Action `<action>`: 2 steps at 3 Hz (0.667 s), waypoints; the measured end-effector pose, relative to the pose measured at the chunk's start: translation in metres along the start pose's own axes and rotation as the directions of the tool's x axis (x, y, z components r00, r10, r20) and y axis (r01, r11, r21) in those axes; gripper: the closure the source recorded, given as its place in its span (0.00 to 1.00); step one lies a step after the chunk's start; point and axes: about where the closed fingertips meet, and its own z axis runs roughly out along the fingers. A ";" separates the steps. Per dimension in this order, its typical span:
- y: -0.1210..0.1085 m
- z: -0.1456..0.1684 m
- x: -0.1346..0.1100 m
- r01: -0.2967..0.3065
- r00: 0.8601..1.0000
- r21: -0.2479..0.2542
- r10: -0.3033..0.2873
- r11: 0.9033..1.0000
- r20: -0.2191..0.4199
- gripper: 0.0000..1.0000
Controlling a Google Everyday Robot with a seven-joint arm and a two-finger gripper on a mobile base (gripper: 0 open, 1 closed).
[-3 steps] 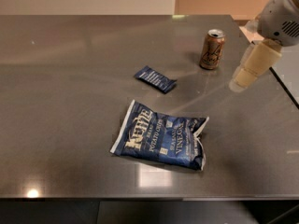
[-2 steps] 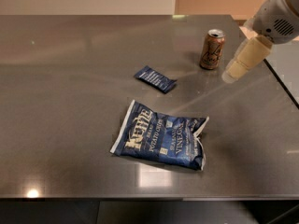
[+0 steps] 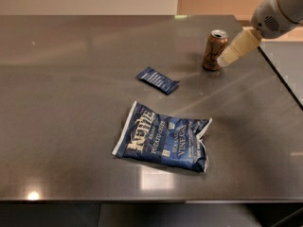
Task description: Move orange can near blue chip bag
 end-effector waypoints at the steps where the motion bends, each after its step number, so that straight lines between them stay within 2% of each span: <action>1: -0.023 0.016 -0.005 -0.057 0.998 0.016 0.057 0.998 0.028 0.00; 2: -0.041 0.034 -0.007 -0.113 0.992 0.000 0.113 0.994 0.053 0.00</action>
Offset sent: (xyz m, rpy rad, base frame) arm 0.0807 -0.0196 -0.0190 0.1658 0.0071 -0.1245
